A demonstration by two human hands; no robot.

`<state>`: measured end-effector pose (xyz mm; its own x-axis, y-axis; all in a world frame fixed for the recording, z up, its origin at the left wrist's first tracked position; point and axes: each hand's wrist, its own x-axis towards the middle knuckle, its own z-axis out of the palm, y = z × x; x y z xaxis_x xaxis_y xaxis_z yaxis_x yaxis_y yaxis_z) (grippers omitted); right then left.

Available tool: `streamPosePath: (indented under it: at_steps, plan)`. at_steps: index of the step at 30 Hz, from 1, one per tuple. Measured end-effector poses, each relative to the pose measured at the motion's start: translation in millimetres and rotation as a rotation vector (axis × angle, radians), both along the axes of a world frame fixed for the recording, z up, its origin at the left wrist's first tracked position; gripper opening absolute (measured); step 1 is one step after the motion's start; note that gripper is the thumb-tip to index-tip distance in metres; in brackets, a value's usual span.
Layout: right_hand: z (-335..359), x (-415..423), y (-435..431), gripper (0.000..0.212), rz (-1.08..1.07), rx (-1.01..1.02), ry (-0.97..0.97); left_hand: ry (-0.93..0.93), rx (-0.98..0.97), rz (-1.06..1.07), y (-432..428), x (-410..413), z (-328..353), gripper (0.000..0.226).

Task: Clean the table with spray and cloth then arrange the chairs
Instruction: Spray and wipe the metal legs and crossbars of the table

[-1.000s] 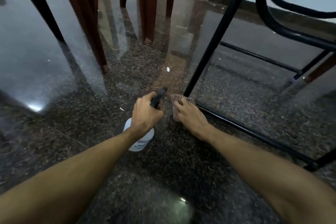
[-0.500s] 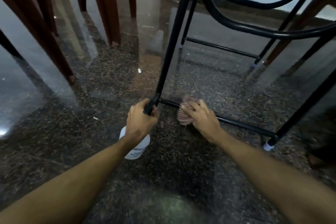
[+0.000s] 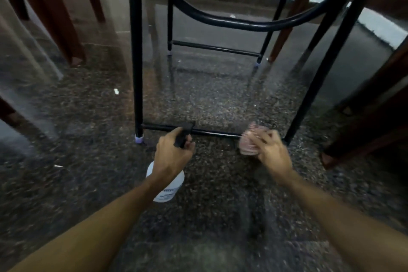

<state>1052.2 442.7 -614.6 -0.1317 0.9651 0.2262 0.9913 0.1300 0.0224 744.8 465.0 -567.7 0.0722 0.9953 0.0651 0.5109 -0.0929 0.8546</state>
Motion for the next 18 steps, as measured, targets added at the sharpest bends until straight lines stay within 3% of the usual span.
streamPosePath:
  at_steps: [3, 6, 13, 15, 18]
  plan:
    - [12.4, -2.8, -0.8, 0.063, -0.149, -0.119, 0.023, 0.006, 0.006, -0.05, 0.3, 21.1, -3.8, 0.014]
    - [14.1, -0.2, -10.3, 0.061, -0.169, -0.08, 0.02, 0.015, -0.025, -0.106, -7.7, 46.5, -6.4, 0.014]
    - [9.5, 77.1, -64.7, 0.067, -0.023, -0.025, -0.041, -0.012, -0.056, -0.219, -21.6, 95.6, -1.6, 0.019]
    - [2.3, 81.9, -83.5, 0.055, -0.129, -0.009, 0.132, -0.032, -0.062, -0.245, -24.7, 106.0, 1.2, 0.019]
    - [4.4, 90.1, -99.8, 0.048, -0.413, 0.243, 0.426, -0.061, -0.063, -0.272, -21.2, 117.8, 1.9, 0.017]
